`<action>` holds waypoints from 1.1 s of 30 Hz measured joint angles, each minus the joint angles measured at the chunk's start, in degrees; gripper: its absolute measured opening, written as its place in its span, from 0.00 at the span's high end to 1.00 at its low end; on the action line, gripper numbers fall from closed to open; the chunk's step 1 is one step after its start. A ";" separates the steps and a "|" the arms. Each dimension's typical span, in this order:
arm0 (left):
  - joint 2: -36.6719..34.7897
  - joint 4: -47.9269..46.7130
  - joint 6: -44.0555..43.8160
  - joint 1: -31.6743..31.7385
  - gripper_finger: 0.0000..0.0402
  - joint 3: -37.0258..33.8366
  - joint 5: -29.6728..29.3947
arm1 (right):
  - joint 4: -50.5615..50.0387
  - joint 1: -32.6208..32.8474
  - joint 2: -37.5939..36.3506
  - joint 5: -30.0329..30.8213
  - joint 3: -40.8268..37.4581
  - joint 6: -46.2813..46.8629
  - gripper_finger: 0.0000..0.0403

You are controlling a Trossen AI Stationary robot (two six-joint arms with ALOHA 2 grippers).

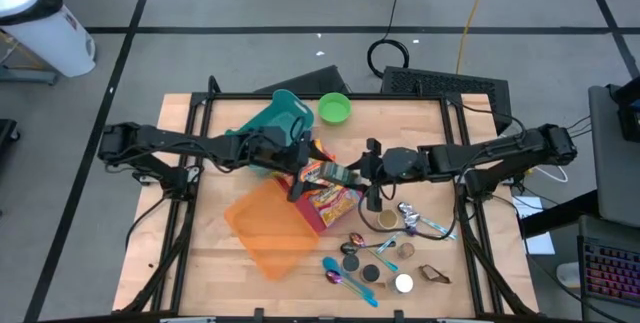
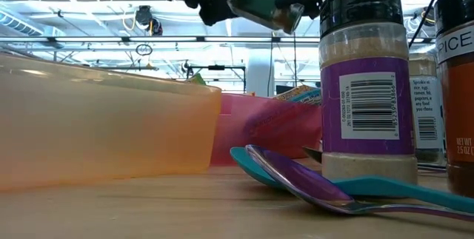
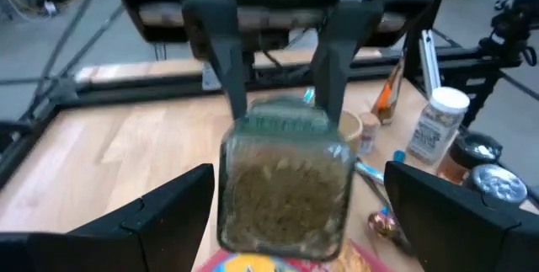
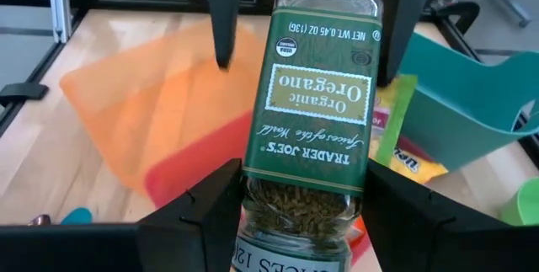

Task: Pick & Place Food Item
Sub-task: Put the green seasoning bottle into the green bin

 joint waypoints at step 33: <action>-8.41 27.05 -8.49 9.67 0.50 -17.58 3.75 | -10.17 -0.20 -9.65 8.74 0.13 2.88 0.22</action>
